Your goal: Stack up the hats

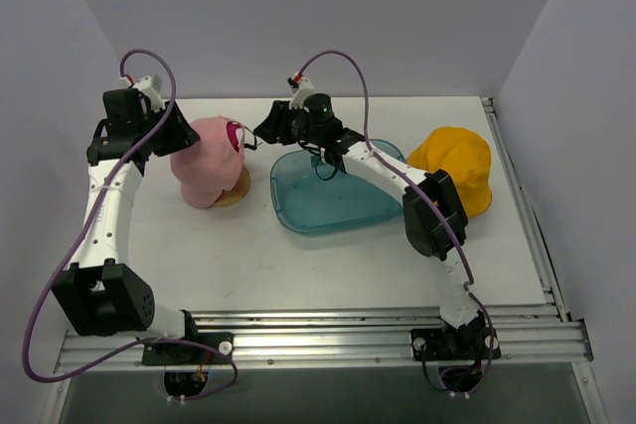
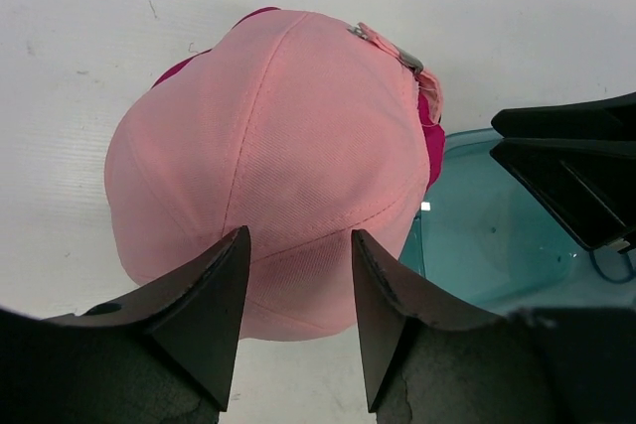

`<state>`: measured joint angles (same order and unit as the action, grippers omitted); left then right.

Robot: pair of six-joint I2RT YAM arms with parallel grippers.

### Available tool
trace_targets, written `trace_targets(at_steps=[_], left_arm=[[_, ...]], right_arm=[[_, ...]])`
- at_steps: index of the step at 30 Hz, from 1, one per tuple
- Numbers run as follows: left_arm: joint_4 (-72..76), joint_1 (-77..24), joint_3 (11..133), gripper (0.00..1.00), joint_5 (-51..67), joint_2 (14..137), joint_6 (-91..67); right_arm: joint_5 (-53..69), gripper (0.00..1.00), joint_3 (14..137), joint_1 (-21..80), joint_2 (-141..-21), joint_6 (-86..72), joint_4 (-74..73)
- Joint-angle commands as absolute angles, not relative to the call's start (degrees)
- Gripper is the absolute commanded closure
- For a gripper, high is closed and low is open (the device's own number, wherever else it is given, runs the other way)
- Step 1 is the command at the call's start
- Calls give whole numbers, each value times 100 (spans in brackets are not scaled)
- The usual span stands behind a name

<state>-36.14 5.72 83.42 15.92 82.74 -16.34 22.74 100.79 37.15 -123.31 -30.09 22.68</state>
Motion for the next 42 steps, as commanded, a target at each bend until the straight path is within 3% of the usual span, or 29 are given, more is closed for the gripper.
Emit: trace_targets(at_steps=[1, 11, 23, 26, 33, 42], left_arm=[[-3436, 528, 8727, 47, 1626, 8288, -1661], [-3937, -25, 9509, 47, 747, 8472, -1512], [-4017, -448, 9589, 47, 396, 8605, -1520], [-4060, -448, 9598, 47, 352, 8596, -1538], [-4104, -378, 9422, 46, 53, 8569, -1564], [-4104, -334, 9308, 45, 62, 8543, -1758]], right_arm=[[2197, 57, 10414, 3718, -12129, -2883, 2479], [1995, 53, 11285, 3911, -12718, -2531, 1986], [1679, 53, 11847, 3990, -13359, -2373, 1494], [1705, 55, 11918, 3981, -13482, -2373, 1450], [1731, 71, 11883, 3885, -13623, -2452, 1485], [1635, 73, 11593, 3850, -13597, -2478, 1512]])
